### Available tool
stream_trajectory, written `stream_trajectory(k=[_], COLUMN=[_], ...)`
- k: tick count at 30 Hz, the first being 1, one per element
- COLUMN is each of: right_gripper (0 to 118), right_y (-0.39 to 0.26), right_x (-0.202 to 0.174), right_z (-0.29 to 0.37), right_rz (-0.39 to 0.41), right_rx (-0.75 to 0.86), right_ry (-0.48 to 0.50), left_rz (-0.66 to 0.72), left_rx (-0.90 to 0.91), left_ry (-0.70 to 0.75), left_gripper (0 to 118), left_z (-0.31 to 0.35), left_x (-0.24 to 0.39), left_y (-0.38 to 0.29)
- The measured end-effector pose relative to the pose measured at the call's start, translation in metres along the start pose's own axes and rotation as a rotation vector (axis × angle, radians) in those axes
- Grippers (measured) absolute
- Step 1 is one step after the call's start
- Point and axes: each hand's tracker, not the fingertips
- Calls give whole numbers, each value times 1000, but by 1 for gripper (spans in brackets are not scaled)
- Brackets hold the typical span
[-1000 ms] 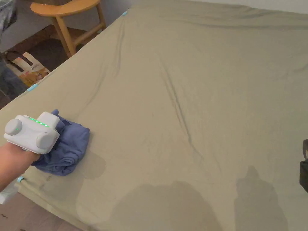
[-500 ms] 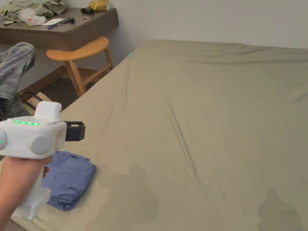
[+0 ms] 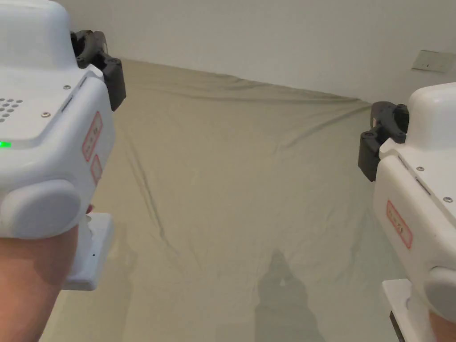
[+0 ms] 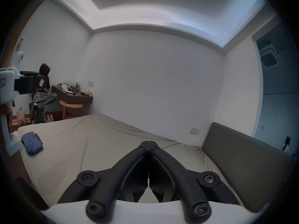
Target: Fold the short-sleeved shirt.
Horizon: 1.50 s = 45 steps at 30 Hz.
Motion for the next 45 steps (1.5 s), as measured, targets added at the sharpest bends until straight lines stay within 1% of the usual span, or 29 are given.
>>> stream_trajectory(k=[2, 4, 6, 8, 10, 11, 18, 22, 24, 41, 45], right_gripper=[1, 1, 1, 1, 1, 1, 1, 1, 1, 1, 1], right_y=[-4, -13, -21, -30, -36, -39, -57, -62, -62, -61, -59], right_x=[3, 6, 6, 4, 1, 1, -3, -10, -14, -19, -19], right_z=[12, 20, 28, 34, 39, 40, 39, 38, 37, 35, 35], right_rz=[-6, -35, -81, -79, -60, -58, -64, -73, -61, -57, -60], right_rx=[10, 19, 19, 17, 12, 12, -15, -16, -12, 3, 9], right_ry=[-14, -16, -15, -13, -37, -41, -61, -55, -56, -53, -55], left_rz=[-21, -44, -76, -104, -121, -120, -112, -139, -146, -143, -118], left_rx=[13, 20, 15, 11, -16, -30, -111, -95, -84, -71, -86], left_ry=[-38, -93, -107, -126, -130, -150, -172, -168, -164, -151, -164], left_gripper=[0, 0, 0, 0, 0, 0, 0, 0, 0, 0, 0], left_z=[7, 15, 23, 30, 35, 37, 38, 39, 40, 43, 41], left_x=[24, 44, 64, 75, 84, 86, 91, 92, 91, 94, 92], left_y=[-2, -6, -13, -25, -37, -43, -60, -60, -59, -62, -63])
